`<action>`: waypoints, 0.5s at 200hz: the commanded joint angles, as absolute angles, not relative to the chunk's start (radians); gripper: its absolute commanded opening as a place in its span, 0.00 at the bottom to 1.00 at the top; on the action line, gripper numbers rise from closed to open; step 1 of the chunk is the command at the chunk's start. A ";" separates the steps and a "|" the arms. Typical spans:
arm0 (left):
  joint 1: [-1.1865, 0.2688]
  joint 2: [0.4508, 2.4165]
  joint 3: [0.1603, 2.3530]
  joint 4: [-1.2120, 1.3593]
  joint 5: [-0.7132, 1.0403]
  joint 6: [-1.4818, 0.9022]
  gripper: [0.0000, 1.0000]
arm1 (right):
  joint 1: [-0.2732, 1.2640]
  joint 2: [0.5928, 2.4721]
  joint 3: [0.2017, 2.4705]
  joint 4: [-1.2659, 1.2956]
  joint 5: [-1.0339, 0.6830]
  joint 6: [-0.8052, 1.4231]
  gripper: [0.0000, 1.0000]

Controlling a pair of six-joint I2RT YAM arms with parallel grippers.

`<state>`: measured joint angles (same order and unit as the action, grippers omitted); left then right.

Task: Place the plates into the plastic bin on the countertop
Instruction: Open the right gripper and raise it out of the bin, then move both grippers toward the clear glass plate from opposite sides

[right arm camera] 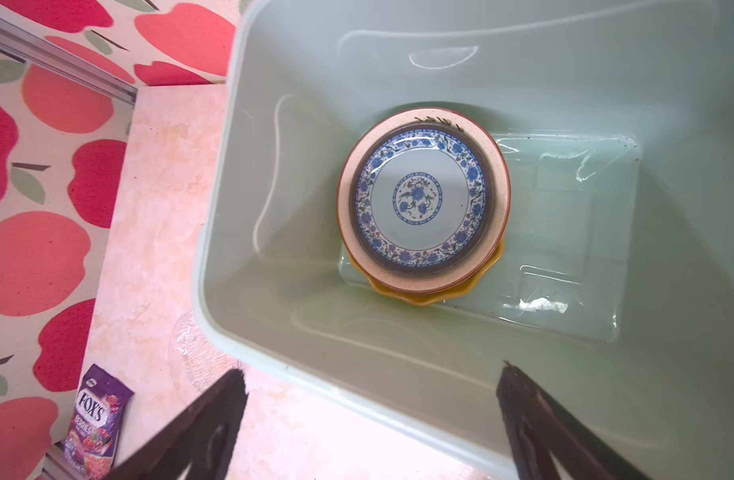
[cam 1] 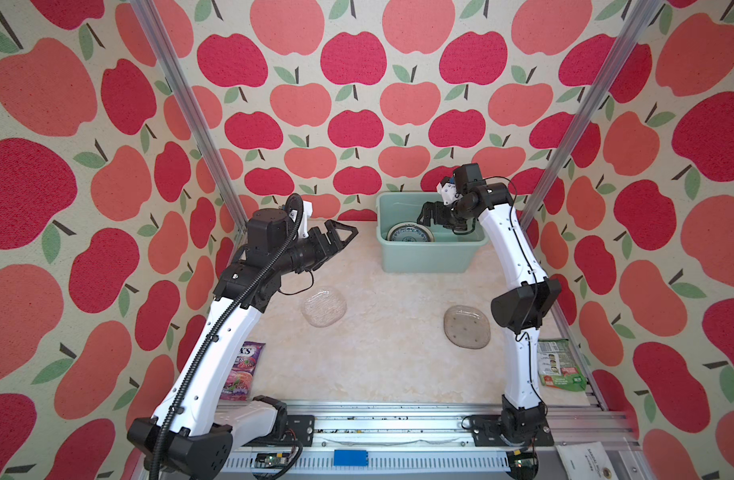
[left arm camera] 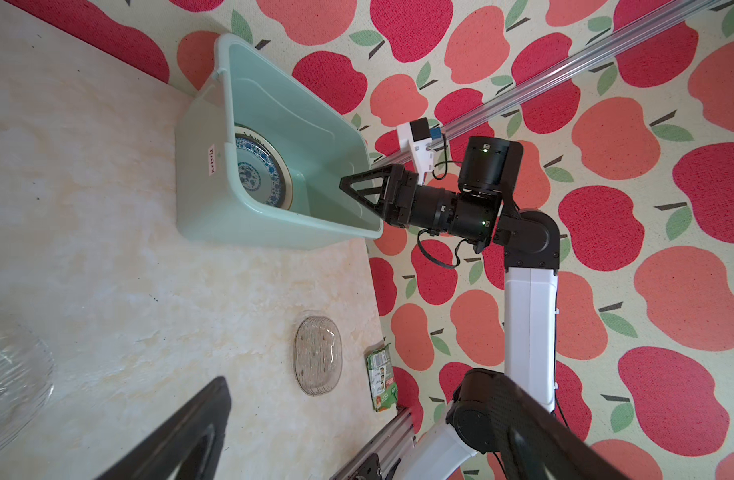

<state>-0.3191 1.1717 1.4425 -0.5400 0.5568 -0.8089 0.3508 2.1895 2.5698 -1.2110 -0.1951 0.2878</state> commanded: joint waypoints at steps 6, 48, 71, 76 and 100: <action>-0.376 1.105 1.427 -0.608 0.486 -0.791 0.99 | 0.355 1.999 2.511 -1.298 -0.206 0.238 0.97; -0.559 1.092 1.426 -0.687 0.346 -0.826 0.99 | 0.348 1.718 2.156 -1.286 -0.211 0.194 0.97; -0.664 1.114 1.424 -0.726 0.285 -0.857 0.99 | 0.321 1.552 1.887 -1.204 -0.248 0.227 0.96; -0.685 1.126 1.424 -0.735 0.275 -0.861 0.99 | 0.311 1.517 1.823 -1.181 -0.262 0.241 0.96; -0.783 1.198 1.423 -0.751 0.240 -0.874 0.99 | 0.226 1.359 1.532 -1.069 -0.340 0.309 0.95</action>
<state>-0.7097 1.1336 1.4364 -0.6891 0.3206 -0.8471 0.2958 1.4574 1.7401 -1.1690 -0.2577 0.2455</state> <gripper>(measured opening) 0.991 0.955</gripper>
